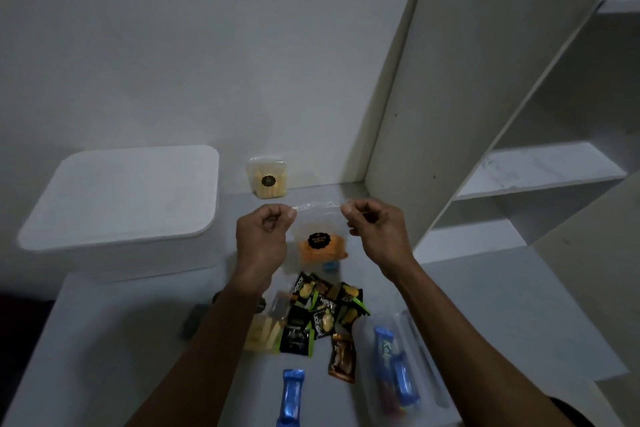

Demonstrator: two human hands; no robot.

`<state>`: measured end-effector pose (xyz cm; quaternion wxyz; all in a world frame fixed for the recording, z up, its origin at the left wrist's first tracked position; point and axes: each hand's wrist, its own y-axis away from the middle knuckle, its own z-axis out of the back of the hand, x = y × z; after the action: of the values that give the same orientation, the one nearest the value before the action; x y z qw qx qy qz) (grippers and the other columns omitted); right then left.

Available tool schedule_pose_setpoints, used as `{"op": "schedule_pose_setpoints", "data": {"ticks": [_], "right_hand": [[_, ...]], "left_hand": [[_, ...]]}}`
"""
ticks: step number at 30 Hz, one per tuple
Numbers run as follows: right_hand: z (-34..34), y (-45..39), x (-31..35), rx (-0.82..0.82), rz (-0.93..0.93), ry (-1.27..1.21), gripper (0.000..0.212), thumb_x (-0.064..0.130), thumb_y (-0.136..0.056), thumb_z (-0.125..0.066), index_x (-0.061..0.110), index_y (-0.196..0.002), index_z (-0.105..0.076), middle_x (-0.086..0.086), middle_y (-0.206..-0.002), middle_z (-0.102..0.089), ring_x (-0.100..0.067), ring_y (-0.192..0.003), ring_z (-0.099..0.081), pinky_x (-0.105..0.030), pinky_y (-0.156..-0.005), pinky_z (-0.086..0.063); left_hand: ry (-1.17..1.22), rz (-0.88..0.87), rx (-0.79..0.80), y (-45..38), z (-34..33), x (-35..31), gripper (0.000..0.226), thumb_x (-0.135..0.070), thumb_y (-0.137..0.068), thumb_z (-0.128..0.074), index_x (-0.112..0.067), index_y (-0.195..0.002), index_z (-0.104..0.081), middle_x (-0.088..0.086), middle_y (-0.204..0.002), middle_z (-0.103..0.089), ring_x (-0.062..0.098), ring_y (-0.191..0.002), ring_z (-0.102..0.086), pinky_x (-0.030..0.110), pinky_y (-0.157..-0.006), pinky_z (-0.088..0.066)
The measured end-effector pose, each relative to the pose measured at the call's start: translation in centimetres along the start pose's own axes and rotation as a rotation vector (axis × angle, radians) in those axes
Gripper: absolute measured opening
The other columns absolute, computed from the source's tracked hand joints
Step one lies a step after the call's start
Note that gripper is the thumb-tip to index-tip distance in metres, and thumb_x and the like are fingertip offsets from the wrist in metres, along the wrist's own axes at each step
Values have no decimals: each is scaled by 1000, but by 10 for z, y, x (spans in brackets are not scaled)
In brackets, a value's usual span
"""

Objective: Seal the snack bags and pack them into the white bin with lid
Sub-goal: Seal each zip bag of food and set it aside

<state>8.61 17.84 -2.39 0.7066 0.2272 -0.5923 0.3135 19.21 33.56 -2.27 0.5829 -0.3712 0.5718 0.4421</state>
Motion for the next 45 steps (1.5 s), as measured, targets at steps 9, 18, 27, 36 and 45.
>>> {"op": "schedule_pose_setpoints", "data": {"ticks": [9, 18, 27, 36, 45], "right_hand": [[-4, -135, -49, -102, -46, -34, 8, 20, -88, -73, 13, -86, -74, -5, -83, -72, -14, -76, -66, -33, -72, -58], [-18, -209, -106, -170, -208, -22, 7, 22, -83, -78, 18, -79, -74, -7, -77, -72, -10, -66, -63, -37, -68, -59], [-42, -253, -138, -256, -314, 54, 11, 23, -79, -81, 15, -76, -74, -5, -74, -73, -10, -65, -63, -37, -72, -59], [-43, -264, -140, -289, -314, 76, 18, 24, -78, -81, 13, -69, -71, 4, -63, -65, -7, -58, -55, -23, -62, -51], [-55, -273, -141, -342, -340, 96, 12, 25, -79, -80, 14, -77, -74, 2, -70, -69, -6, -61, -58, -17, -61, -47]], "left_hand": [[-48, -10, -100, -121, -80, 24, 2, -18, -87, -73, -19, -85, -72, -6, -78, -70, 6, -71, -63, 21, -69, -49], [-81, 82, -145, -191, -122, 70, 13, -13, -86, -71, -20, -76, -72, -8, -72, -69, -6, -62, -59, 10, -62, -47], [-127, 156, -226, -228, -143, 93, 1, -14, -86, -72, -15, -87, -73, -8, -78, -69, -2, -71, -62, 11, -64, -47], [-186, 166, -267, -240, -149, 94, 6, -19, -86, -74, -17, -81, -70, -8, -70, -65, 1, -65, -59, 12, -59, -45], [-204, 159, -301, -248, -156, 95, 10, -21, -84, -76, -17, -79, -69, -6, -70, -64, 7, -66, -60, 20, -62, -45]]}}
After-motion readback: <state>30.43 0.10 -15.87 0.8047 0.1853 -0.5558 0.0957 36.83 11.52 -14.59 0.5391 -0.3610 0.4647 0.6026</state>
